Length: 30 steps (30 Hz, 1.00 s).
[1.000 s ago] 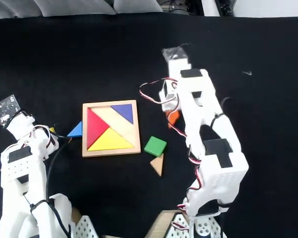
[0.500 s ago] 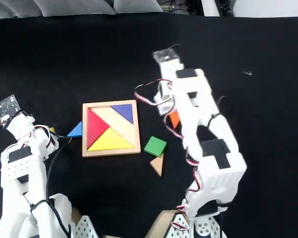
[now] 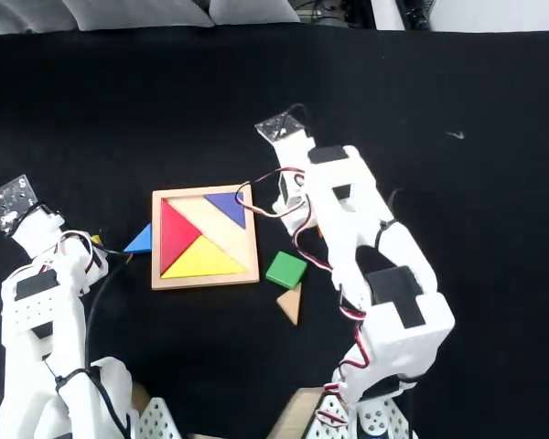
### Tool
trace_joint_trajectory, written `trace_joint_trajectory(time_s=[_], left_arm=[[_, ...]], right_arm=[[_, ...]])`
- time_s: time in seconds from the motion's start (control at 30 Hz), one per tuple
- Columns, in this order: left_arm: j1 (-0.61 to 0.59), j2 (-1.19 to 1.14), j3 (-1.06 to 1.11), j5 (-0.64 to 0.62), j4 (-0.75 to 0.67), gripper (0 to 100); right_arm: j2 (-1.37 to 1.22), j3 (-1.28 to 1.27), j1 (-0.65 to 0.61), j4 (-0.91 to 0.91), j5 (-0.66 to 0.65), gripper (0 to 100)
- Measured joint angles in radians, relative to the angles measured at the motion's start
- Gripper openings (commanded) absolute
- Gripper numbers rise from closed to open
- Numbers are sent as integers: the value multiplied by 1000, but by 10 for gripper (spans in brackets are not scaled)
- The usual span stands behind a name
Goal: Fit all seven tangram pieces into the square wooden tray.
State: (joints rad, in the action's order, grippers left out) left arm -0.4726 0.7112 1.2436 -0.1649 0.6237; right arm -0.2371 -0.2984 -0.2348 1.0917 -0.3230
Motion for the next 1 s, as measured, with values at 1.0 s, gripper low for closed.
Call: trace_joint_trajectory(time_s=[1.0], left_arm=[[0, 0, 0, 0, 0, 170]], right_arm=[[-66, 57, 80, 2, -77, 237]])
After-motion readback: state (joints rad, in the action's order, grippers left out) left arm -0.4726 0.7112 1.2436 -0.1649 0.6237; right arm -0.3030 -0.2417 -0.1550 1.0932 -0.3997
